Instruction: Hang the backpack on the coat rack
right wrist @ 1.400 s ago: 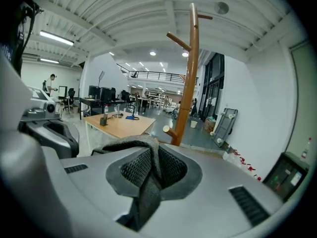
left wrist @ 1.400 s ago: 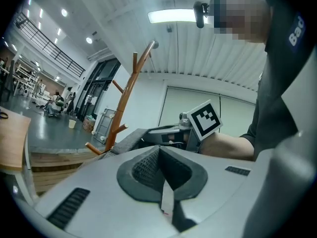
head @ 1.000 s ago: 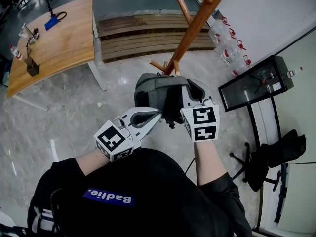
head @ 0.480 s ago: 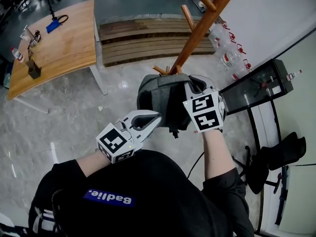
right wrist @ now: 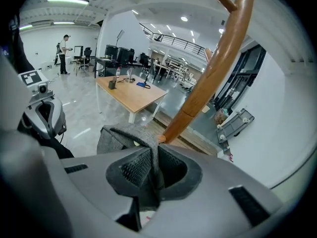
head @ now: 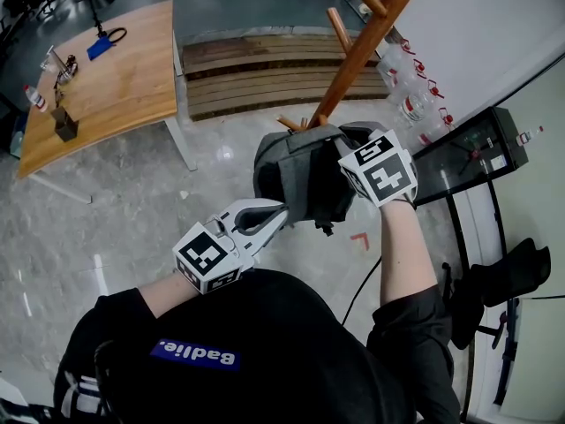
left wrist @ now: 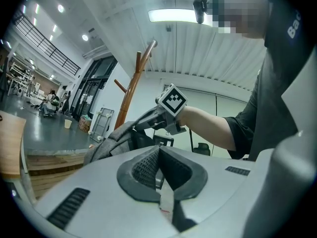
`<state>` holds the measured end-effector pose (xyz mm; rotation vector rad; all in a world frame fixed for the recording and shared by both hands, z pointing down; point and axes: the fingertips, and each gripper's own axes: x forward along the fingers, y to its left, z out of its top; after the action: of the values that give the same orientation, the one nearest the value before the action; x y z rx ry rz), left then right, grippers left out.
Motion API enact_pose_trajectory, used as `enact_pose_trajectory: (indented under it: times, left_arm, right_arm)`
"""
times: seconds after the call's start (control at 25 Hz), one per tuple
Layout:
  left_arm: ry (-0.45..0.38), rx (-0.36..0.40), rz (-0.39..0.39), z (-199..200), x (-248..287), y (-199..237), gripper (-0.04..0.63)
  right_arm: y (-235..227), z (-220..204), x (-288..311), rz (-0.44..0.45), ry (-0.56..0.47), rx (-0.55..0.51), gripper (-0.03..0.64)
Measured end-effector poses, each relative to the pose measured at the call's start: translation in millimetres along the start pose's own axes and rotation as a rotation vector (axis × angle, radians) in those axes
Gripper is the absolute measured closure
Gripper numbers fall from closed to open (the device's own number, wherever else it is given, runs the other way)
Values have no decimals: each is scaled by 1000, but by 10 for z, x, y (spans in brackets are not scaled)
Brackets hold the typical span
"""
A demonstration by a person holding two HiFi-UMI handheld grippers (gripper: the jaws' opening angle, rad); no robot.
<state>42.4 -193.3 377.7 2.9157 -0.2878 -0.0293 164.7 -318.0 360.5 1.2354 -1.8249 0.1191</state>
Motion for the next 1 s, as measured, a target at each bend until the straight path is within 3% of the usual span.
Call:
enact_pose_trajectory:
  times: [0.2,0.4,0.76,0.88,1.0]
  left_arm:
    - [4,3,-1,-28,47,-64,586]
    - [10,4,8,-44,86,-88,586]
    - [24,-3,9,-78,80,-116,586]
    - [29,-1,6,-94,91,-152,586]
    - [35,0,7,-114,83,-193,586]
  right_arm:
    - [2,14,5,38,27,-33,576]
    - [32,8,9,4,22,-116,575]
    - [78,-125,60,-27,-41,-76,564]
    - [113,-202,111,-40,-52,-81,483]
    - [141,-245,47,-74,-104,-64,469]
